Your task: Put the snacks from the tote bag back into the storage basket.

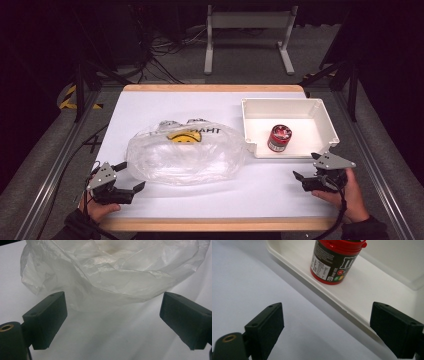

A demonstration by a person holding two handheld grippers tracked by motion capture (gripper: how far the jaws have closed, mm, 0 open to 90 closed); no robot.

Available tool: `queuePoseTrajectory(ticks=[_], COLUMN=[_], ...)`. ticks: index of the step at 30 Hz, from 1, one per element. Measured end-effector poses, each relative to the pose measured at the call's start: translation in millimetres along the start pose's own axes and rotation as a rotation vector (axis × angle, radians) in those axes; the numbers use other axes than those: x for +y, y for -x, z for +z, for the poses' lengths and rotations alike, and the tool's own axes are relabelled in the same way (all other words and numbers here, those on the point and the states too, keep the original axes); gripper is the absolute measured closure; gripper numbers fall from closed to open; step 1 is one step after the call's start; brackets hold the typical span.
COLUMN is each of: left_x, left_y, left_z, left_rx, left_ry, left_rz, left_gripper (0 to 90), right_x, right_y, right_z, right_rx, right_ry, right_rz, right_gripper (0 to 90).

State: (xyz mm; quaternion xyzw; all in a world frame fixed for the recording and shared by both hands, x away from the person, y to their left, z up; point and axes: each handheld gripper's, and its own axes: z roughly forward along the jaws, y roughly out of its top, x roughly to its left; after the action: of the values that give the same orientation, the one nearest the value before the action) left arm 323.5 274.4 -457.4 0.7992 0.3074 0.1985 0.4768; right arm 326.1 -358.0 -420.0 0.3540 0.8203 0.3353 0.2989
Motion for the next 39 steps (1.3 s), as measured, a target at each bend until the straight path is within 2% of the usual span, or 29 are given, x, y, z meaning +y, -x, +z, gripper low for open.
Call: queuePoseTrajectory(ticks=[5, 9, 16, 21, 25, 27, 30, 33, 39], left_x=[0.0, 0.0, -0.3, -0.5, -1.3, -1.0, -1.0, -1.4, -1.1], left_y=[0.2, 0.0, -0.2, -0.6, -0.4, -1.1, -1.3, -1.1, -1.5], left_z=[-0.1, 0.0, -0.3, -1.1, -2.2, -2.1, -2.2, -2.6, -2.1], left_rx=[0.001, -0.001, -0.004, 0.001, 0.003, 0.006, 0.006, 0.009, 0.008], left_ry=[0.0, 0.0, 0.003, 0.006, 0.019, 0.019, 0.02, 0.025, 0.022], left_rz=[0.001, 0.001, -0.008, -0.012, -0.021, -0.02, -0.019, -0.025, -0.024], left_gripper=[8.4, 8.3, 8.4, 8.4, 8.4, 8.4, 8.4, 8.4, 8.3], right_x=[-11.5, -22.6, -33.2, -38.8, -45.5, -47.3, -49.7, -50.4, -49.1], right_y=[1.0, 3.3, 3.9, 4.5, 2.0, 1.2, 2.1, 4.0, 2.6], right_z=[-2.1, -4.9, -8.7, -14.1, -20.4, -22.2, -24.5, -24.5, -23.4], right_rx=[-0.006, -0.004, -0.017, -0.056, -0.127, -0.149, -0.155, -0.153, -0.158], right_ry=[0.042, 0.088, 0.128, 0.183, 0.263, 0.282, 0.31, 0.314, 0.296], right_rz=[0.033, 0.082, 0.117, 0.151, 0.173, 0.18, 0.196, 0.221, 0.202], right_gripper=[12.4, 12.9, 13.4, 12.5, 12.5, 11.7, 10.9, 10.5, 10.0])
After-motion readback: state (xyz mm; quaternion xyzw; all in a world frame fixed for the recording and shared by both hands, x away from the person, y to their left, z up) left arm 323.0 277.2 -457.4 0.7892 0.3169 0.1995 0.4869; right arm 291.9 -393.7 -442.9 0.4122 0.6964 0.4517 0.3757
